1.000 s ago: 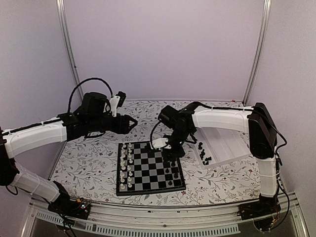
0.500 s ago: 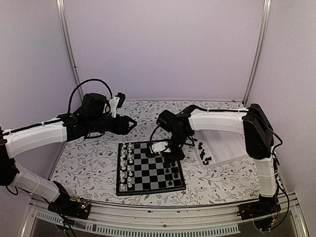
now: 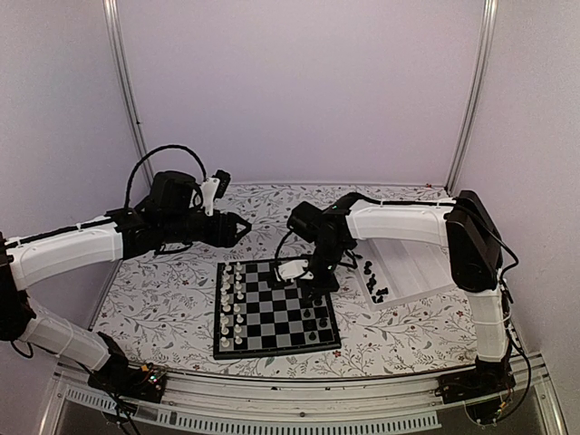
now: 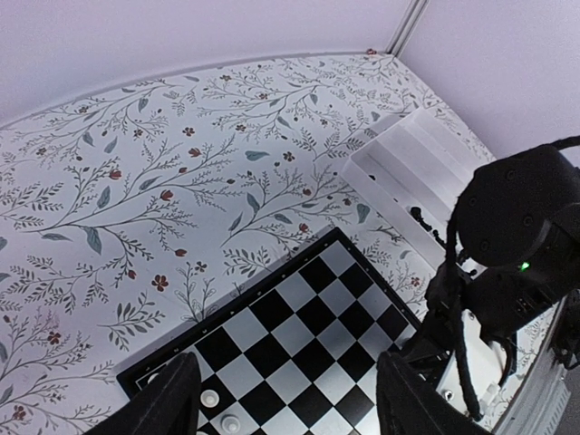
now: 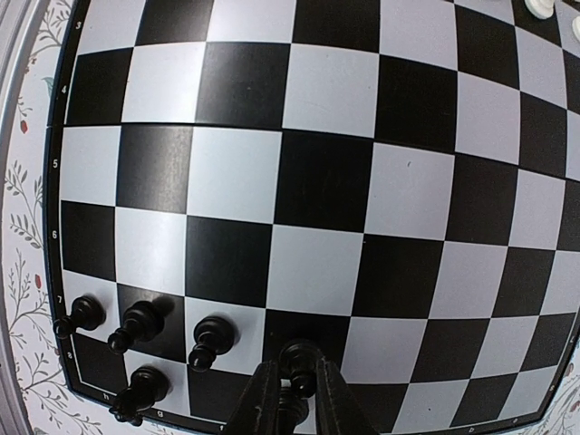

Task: Set up the chess pieces on the board
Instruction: Place the chess piece on the chessboard, then pick up the chess piece from the storage box.

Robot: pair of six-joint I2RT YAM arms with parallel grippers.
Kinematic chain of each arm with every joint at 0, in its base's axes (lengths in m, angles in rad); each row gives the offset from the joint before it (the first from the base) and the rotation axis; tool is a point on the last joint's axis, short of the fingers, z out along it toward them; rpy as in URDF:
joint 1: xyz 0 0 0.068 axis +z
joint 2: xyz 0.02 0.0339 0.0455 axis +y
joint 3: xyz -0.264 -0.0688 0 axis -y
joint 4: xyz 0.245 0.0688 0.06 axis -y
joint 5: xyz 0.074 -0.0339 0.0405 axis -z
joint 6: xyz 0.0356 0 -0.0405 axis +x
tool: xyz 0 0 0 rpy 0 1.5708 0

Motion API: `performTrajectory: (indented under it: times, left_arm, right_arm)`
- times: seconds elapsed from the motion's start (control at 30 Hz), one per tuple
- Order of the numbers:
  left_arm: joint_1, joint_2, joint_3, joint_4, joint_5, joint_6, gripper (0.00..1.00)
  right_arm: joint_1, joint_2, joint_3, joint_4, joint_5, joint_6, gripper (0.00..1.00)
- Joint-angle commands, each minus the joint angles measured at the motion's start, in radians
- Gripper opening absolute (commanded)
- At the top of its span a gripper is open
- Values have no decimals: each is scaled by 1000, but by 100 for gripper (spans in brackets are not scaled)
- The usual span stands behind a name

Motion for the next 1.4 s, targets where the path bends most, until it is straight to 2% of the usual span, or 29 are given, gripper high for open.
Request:
performTrajectory:
  times: [0.0,0.43,0.87,1.03,1.37]
  left_arm:
    - [12,12,-1,20,10,12,68]
    - [13,-1,-8,17,10,8,68]
    - [12,15,46,1,27,21,68]
    - [4,43,78,5,79,34,67]
    - [-68,213,257,4,136,88,66]
  right_arm:
    - [6,-17,23,-6,-9,3,16]
    - [7,-18,31,-14,-14,2,17]
    - [-15,-151,81,-34,-39,25,22]
    - [-112,-278,-23,-14,-49,53,22]
    - [-416,-511,-394,109,-46,74,20]
